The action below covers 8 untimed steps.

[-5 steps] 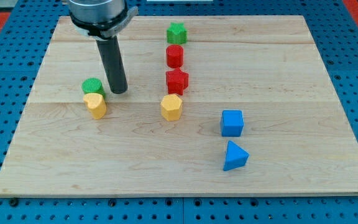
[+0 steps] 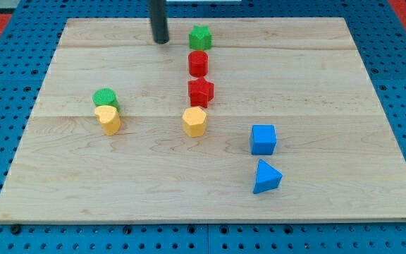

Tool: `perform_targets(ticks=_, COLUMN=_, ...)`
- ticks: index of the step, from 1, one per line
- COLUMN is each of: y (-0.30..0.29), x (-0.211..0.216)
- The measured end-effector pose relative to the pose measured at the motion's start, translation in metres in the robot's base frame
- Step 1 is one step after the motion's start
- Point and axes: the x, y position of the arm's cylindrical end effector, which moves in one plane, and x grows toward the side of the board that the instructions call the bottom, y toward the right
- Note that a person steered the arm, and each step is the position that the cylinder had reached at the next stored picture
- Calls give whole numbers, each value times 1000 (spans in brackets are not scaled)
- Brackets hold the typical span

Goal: Push the green star to blue cube

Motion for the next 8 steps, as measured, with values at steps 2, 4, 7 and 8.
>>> perform_targets(ticks=2, y=98, x=56)
perform_targets(ticks=4, y=130, x=34)
perform_targets(ticks=7, y=189, x=34)
perform_targets(ticks=8, y=198, x=17)
